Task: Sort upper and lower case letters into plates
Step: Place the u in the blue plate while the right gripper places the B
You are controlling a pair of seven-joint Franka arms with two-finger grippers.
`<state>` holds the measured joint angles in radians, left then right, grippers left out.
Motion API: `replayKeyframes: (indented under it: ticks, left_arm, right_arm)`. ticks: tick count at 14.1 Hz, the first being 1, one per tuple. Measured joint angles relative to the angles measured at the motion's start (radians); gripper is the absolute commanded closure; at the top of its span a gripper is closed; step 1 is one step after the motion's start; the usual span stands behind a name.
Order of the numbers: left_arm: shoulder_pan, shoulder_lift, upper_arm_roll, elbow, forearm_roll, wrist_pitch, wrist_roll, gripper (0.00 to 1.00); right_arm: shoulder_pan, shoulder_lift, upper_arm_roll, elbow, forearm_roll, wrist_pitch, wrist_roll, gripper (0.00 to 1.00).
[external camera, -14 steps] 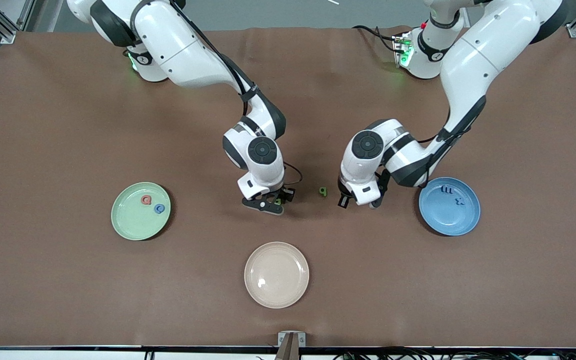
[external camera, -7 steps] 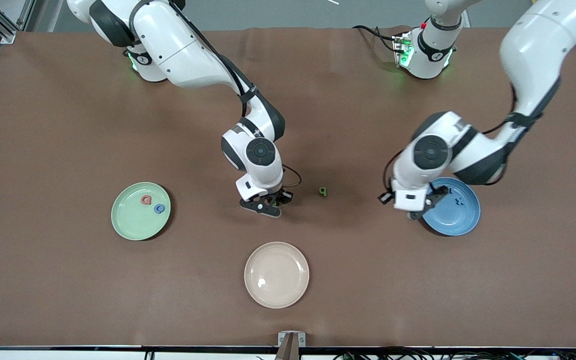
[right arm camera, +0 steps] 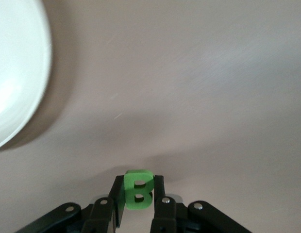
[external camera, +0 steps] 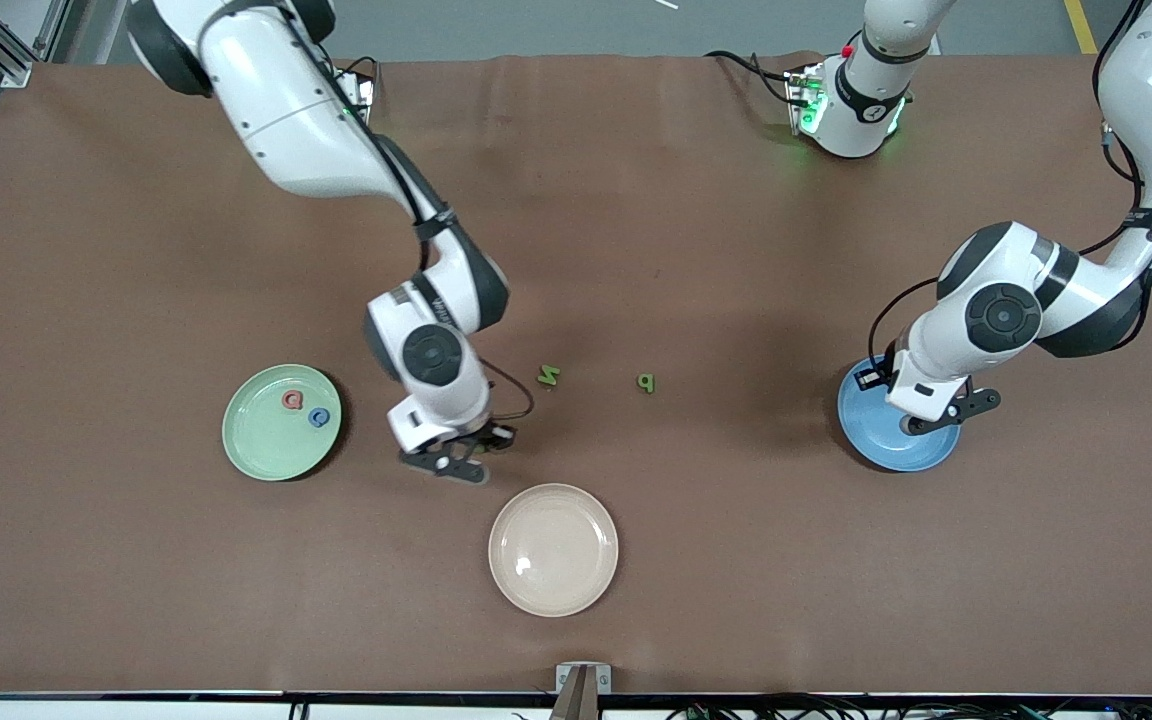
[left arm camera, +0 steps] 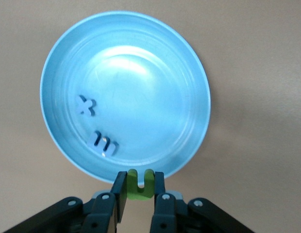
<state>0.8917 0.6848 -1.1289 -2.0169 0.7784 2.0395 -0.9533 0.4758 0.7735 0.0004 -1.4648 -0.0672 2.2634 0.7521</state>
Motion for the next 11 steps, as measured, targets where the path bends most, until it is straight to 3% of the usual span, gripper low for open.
replayKeyframes:
  ticks: [6, 11]
  left_arm:
    - [-0.008, 0.031, 0.077, -0.066, 0.108, 0.150, 0.008, 0.84]
    - [-0.036, 0.065, 0.134, -0.069, 0.156, 0.205, 0.009, 0.84]
  right_arm:
    - [-0.242, -0.200, 0.000, -0.238, 0.000, -0.018, -0.398, 1.00]
    - [-0.431, -0.234, 0.001, -0.401, 0.000, 0.142, -0.671, 1.00]
